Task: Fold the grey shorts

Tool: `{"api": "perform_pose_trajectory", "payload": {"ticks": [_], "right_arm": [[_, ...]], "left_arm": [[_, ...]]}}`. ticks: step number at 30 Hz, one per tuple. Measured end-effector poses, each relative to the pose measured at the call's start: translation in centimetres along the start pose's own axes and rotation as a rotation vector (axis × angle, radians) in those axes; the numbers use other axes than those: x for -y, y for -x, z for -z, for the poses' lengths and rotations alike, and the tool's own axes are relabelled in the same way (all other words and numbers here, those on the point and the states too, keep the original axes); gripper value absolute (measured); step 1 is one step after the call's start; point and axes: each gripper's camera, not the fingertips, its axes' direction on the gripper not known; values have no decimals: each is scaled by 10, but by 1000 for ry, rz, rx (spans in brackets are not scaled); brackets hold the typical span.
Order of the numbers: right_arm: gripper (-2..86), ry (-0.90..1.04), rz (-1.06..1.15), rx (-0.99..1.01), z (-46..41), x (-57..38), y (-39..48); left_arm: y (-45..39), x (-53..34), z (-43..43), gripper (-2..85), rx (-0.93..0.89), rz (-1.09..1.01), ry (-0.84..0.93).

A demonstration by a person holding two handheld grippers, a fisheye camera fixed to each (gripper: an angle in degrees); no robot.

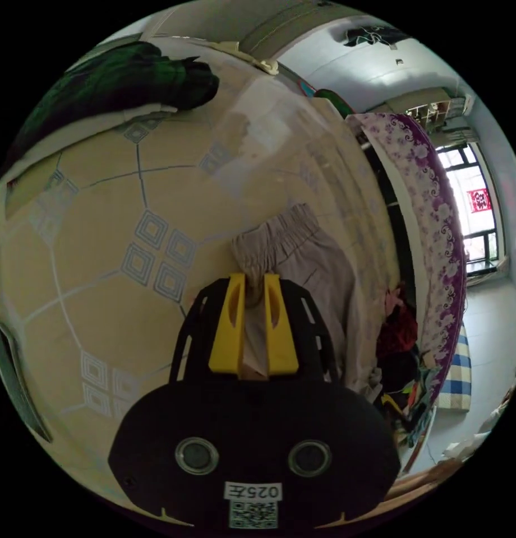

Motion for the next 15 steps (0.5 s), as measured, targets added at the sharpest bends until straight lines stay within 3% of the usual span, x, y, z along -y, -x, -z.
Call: {"api": "perform_pose_trajectory", "payload": {"ticks": [3,8,12,15], "right_arm": [[230,132,-125,138,-42,24,-40],[218,228,-154,31,-56,18,-8],[185,140,-181,-29,-61,7,34],[112,91,-149,-103,-68,18,63]], "left_arm": [[-4,-3,29,6,99,-14,-47],[17,-28,103,3,366,58,-237],[45,-35,114,3,355,76,-177],[55,-35,122,1,303,103,-216]]}}
